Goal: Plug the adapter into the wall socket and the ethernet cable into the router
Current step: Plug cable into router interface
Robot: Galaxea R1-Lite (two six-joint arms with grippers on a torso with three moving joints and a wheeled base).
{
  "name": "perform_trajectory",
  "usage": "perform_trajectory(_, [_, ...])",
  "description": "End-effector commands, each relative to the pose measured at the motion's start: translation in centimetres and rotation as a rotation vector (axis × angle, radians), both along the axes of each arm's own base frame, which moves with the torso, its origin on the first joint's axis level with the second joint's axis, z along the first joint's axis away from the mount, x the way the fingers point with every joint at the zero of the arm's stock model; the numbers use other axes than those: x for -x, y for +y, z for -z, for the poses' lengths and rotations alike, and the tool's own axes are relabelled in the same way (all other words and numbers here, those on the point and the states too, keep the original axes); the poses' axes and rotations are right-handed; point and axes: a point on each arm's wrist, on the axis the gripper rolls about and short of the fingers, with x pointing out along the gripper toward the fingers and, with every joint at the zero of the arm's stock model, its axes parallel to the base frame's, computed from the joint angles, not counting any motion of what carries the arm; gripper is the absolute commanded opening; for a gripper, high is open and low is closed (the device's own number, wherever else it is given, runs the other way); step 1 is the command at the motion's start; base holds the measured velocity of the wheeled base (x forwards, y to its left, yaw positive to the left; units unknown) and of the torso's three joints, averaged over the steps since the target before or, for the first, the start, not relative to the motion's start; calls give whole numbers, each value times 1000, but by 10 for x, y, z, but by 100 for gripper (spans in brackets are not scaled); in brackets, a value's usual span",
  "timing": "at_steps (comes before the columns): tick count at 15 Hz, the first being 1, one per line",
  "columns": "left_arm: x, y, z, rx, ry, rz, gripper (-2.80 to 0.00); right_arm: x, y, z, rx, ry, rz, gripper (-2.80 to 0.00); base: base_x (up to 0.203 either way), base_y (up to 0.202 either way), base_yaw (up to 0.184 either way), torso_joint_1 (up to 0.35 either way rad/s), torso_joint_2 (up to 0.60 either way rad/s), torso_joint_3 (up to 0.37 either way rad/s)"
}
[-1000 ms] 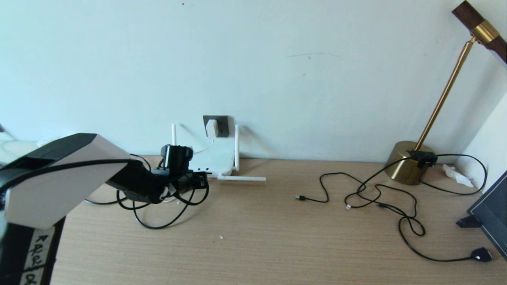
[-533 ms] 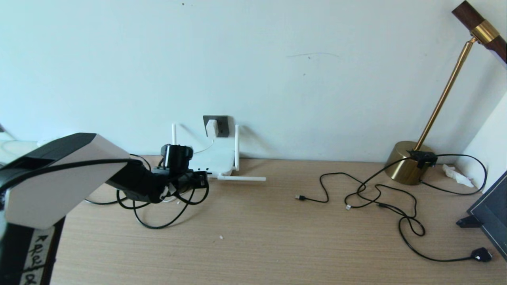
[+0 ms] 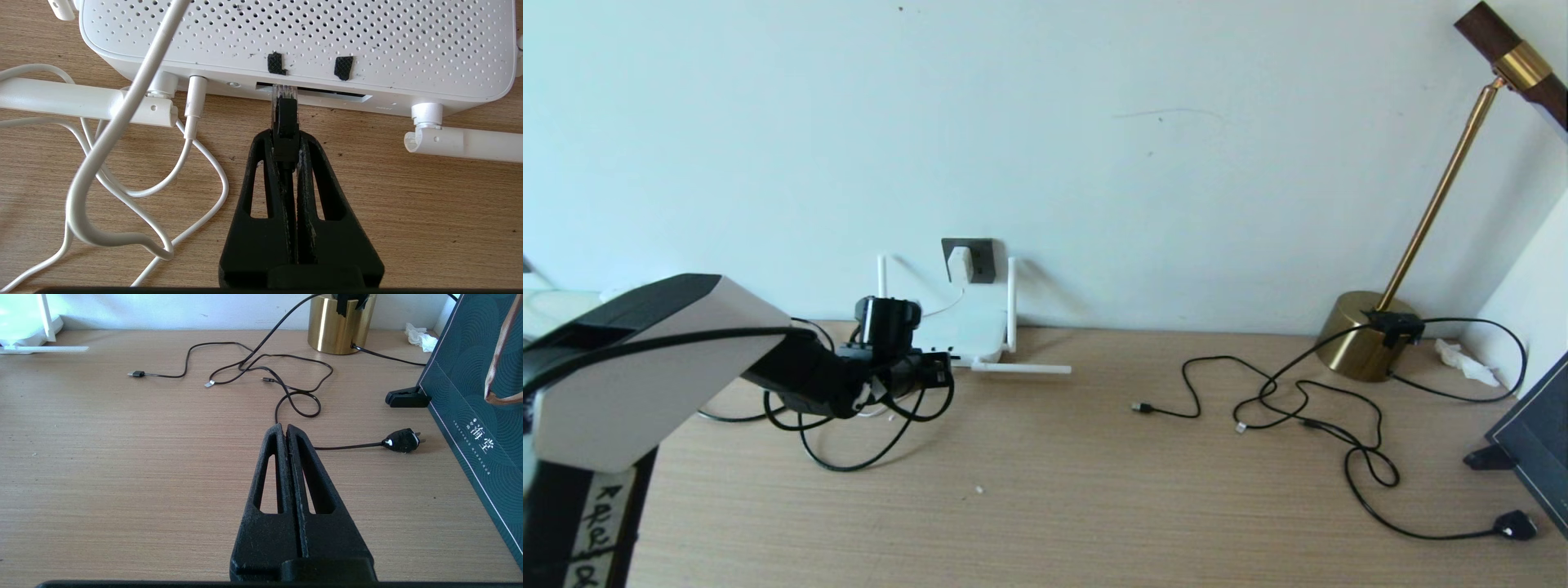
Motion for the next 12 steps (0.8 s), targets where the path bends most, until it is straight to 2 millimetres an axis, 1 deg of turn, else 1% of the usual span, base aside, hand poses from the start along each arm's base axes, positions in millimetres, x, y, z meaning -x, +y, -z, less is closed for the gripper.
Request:
perform_trajectory(1, [-1, 1, 0, 1, -3, -3, -280, 0, 0, 0, 0, -1, -1, -280, 0, 0, 0, 0, 0, 0])
perform_trajectory(12, [-1, 3, 0, 1, -3, -9, -280, 0, 0, 0, 0, -1, -1, -280, 0, 0, 0, 0, 0, 0])
